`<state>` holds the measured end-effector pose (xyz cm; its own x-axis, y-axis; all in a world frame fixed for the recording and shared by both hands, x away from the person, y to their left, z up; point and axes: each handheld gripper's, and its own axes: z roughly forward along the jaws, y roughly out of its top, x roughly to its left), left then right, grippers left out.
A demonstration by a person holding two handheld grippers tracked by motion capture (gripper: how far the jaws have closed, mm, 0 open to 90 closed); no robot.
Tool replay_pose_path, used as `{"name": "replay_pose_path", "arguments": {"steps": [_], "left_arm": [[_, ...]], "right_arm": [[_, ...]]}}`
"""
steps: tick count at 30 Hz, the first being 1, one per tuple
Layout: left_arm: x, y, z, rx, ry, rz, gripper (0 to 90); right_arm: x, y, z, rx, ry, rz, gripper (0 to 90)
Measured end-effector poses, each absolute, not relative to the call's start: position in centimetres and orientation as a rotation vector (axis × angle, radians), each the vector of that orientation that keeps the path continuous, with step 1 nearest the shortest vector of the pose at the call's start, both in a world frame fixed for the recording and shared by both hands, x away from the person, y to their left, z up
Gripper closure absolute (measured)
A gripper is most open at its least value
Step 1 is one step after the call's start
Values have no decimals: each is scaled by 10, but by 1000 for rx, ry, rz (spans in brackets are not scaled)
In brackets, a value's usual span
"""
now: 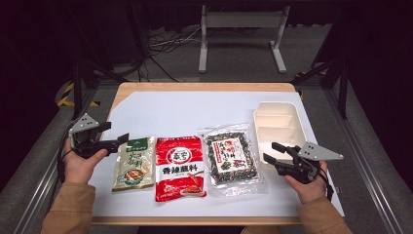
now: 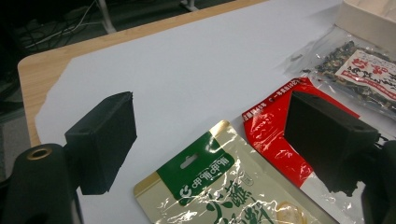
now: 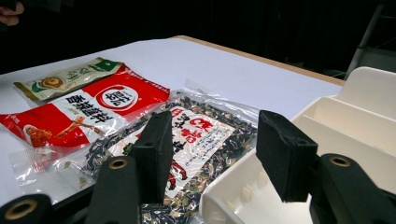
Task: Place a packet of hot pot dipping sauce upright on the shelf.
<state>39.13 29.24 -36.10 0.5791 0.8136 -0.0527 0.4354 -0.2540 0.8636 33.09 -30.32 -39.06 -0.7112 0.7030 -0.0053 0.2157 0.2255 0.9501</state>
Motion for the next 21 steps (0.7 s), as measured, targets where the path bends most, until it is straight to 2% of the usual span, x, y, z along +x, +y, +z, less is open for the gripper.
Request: {"name": "replay_pose_path", "arguments": {"steps": [6,11,21], "left_arm": [[400,291,-367,1931,1084,571,176],[411,303,-384,1901,1134,443,190],[419,316,-408,1917,1233,420,201]], "right_arm": [[332,-303,-391,855,2071,1498,469],[332,-303,-391,852,2074,1502,467],[332,-301,-391,852,2085,1508,465]]}}
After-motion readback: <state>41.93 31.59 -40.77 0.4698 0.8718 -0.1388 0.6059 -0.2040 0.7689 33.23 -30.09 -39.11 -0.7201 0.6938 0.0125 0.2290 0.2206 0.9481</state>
